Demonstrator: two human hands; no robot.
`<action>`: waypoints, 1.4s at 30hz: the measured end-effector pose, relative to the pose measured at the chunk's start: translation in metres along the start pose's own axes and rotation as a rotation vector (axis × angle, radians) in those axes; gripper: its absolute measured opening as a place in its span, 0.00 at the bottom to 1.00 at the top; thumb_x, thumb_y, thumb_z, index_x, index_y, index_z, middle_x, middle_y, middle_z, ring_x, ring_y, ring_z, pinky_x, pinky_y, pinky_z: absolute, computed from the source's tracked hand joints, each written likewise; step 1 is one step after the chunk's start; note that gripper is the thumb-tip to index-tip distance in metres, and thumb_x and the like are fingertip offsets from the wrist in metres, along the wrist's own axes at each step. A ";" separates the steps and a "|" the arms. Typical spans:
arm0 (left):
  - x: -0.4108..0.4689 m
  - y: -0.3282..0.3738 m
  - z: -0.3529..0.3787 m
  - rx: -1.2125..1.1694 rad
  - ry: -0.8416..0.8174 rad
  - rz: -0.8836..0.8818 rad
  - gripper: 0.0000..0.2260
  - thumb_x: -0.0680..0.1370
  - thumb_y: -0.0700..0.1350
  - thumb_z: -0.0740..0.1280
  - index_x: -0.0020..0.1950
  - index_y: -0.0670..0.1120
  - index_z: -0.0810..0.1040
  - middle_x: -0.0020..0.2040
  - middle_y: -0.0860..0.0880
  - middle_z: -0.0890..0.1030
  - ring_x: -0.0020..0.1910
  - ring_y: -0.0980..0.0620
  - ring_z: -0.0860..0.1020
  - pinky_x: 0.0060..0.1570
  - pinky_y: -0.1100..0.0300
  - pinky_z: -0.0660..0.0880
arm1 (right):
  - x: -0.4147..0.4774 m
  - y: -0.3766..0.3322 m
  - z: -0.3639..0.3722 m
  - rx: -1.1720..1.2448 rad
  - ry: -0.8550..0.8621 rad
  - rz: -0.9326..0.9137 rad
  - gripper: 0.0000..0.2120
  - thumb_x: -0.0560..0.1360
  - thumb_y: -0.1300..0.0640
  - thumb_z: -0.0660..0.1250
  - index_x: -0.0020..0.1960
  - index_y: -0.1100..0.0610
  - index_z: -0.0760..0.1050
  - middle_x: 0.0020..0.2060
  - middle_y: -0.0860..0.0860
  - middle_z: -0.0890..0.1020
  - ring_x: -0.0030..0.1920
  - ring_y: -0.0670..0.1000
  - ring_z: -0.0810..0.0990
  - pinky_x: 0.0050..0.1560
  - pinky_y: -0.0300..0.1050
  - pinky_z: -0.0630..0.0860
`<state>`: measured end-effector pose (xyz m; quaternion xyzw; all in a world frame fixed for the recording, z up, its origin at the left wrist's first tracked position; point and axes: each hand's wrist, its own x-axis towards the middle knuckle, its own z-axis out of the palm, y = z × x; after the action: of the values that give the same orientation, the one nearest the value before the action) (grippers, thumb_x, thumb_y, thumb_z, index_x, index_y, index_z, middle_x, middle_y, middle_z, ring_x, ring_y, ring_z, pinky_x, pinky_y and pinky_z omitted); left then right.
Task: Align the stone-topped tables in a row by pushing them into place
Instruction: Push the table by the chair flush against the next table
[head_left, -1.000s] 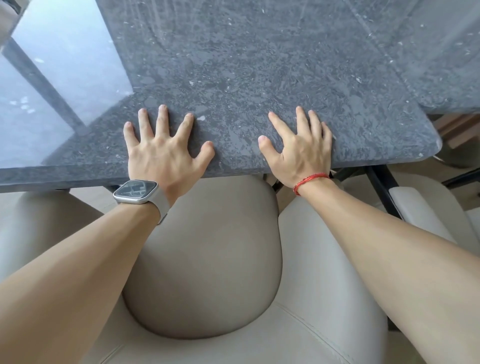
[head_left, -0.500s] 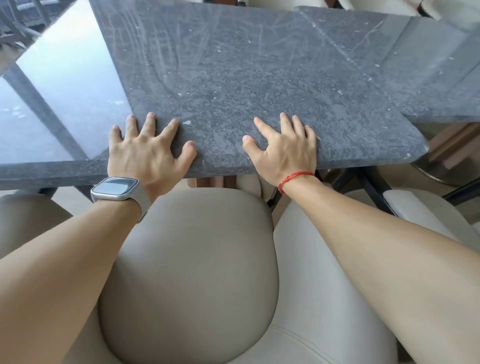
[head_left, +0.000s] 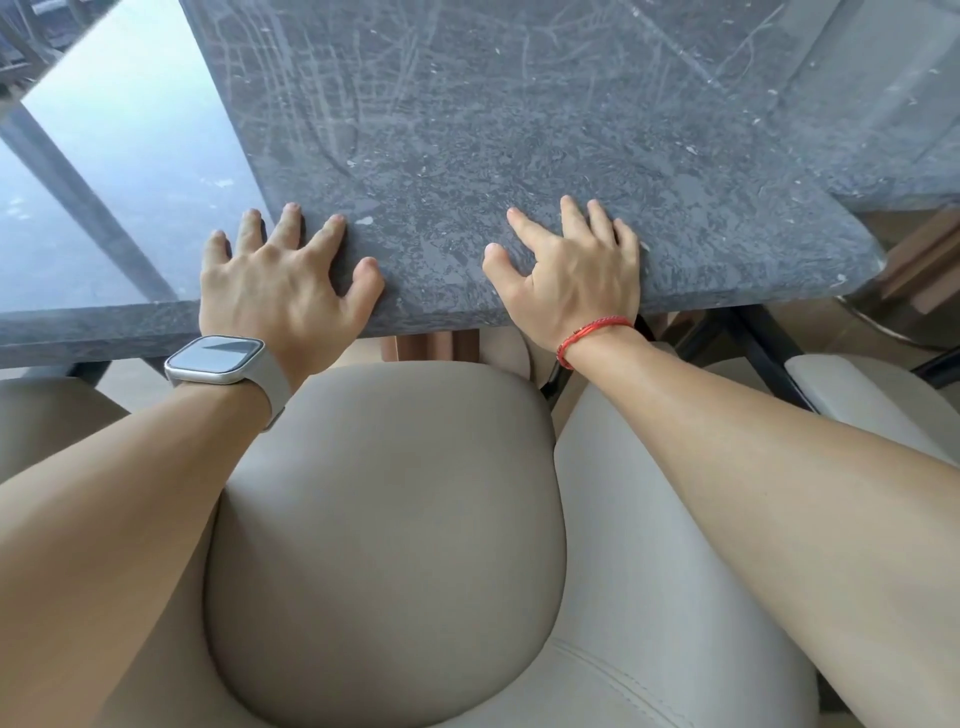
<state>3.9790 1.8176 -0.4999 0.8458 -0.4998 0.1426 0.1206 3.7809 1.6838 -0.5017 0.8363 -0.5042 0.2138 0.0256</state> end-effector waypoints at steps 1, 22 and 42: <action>0.000 0.000 0.000 -0.002 0.003 0.000 0.33 0.78 0.65 0.48 0.75 0.51 0.74 0.75 0.40 0.73 0.75 0.33 0.68 0.73 0.35 0.63 | 0.000 0.000 0.000 0.000 -0.003 -0.001 0.31 0.74 0.32 0.51 0.72 0.40 0.73 0.74 0.60 0.71 0.76 0.62 0.64 0.76 0.62 0.56; 0.000 0.001 -0.002 0.003 0.002 -0.003 0.32 0.78 0.65 0.47 0.74 0.51 0.74 0.75 0.40 0.74 0.75 0.33 0.68 0.72 0.35 0.64 | 0.001 -0.001 0.002 0.004 0.021 0.006 0.30 0.74 0.32 0.52 0.71 0.40 0.74 0.73 0.59 0.72 0.76 0.62 0.65 0.76 0.60 0.56; 0.001 0.001 -0.001 0.001 0.003 0.012 0.33 0.78 0.64 0.48 0.74 0.49 0.74 0.75 0.38 0.74 0.74 0.31 0.69 0.71 0.33 0.64 | 0.001 -0.001 0.001 -0.009 -0.001 -0.003 0.30 0.74 0.32 0.52 0.71 0.40 0.74 0.74 0.60 0.71 0.76 0.62 0.65 0.75 0.61 0.55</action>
<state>3.9788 1.8168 -0.4989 0.8427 -0.5045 0.1447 0.1200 3.7824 1.6830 -0.5025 0.8371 -0.5037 0.2112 0.0294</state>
